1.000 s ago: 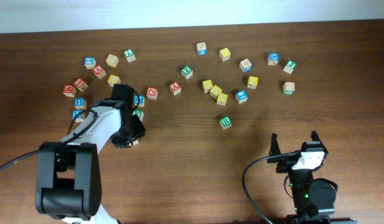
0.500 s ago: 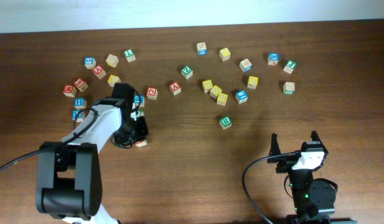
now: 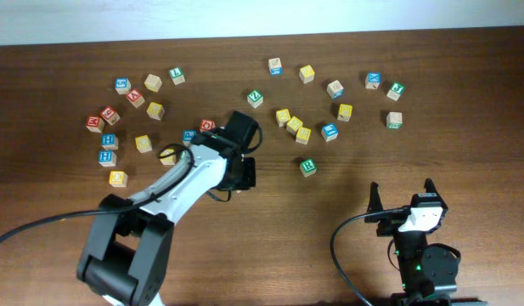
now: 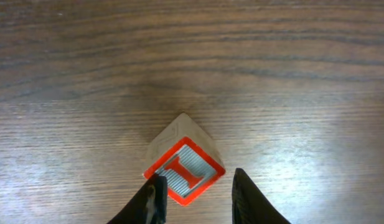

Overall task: Spell out ICRA
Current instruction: 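Grasp the red I block with the left gripper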

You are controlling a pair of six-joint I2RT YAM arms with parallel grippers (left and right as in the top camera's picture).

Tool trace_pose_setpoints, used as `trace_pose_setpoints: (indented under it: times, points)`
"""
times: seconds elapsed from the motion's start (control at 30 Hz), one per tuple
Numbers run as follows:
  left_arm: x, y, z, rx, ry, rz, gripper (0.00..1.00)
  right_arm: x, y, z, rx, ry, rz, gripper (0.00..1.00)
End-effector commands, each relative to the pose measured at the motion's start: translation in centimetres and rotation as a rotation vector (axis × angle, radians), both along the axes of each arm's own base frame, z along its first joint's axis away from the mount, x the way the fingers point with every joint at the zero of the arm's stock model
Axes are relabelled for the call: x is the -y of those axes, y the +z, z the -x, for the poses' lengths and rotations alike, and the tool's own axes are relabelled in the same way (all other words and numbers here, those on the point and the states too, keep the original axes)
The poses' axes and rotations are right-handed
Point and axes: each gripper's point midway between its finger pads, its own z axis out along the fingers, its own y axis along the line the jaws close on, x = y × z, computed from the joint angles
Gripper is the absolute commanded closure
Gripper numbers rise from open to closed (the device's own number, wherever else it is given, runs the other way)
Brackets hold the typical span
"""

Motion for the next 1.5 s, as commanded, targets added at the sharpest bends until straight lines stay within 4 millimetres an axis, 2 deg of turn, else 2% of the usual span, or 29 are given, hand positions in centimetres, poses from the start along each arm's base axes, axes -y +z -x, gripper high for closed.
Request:
trace_pose_setpoints:
  times: [0.0,0.13,0.23,0.33,0.4,0.53,0.67,0.8,0.93,1.03,1.1,1.47]
  points:
    - [-0.2,-1.6,-0.1,-0.013,0.034,-0.062,0.66,0.4,-0.3,0.0,-0.005,-0.019,-0.002,0.02]
    - [-0.5,-1.4,-0.6,-0.002,0.043,-0.067,0.47,0.4,-0.2,0.0,-0.004,-0.019,-0.002,0.02]
    - [-0.6,-0.2,-0.9,-0.013,0.051,-0.071,0.44,0.4,-0.2,0.0,-0.004,-0.019,-0.002,0.02]
    - [-0.3,2.0,-1.8,-0.009,0.056,-0.066,0.40,0.4,-0.2,0.0,-0.004,-0.019,-0.002,0.02]
    - [0.1,2.6,-2.1,-0.004,0.054,-0.051,0.40,0.4,-0.2,0.0,-0.004,-0.019,-0.002,0.02]
    - [-0.5,1.4,0.2,-0.095,0.093,-0.066,0.41,0.4,-0.3,0.0,-0.005,-0.019,-0.002,0.02]
    - [-0.8,-0.6,0.9,-0.094,0.088,-0.067,0.43,0.4,-0.3,0.0,-0.005,-0.019,-0.002,0.02]
    - [-0.9,-1.9,0.9,-0.077,0.089,-0.062,0.50,0.4,-0.2,0.0,-0.004,-0.019,-0.002,0.02]
    - [-0.9,-2.1,0.7,-0.063,0.078,-0.059,0.60,0.4,-0.3,0.0,-0.005,-0.019,-0.002,0.01]
    - [-1.1,-2.5,0.8,-0.060,0.079,-0.065,0.61,0.4,-0.3,0.0,-0.005,-0.019,-0.002,0.01]
    - [-1.2,-3.0,1.1,-0.061,0.079,-0.066,0.68,0.4,-0.3,0.0,-0.005,-0.019,-0.002,0.02]
    - [-1.8,-2.9,0.6,-0.032,0.009,-0.112,0.72,0.4,-0.3,0.0,-0.005,-0.019,-0.002,0.02]
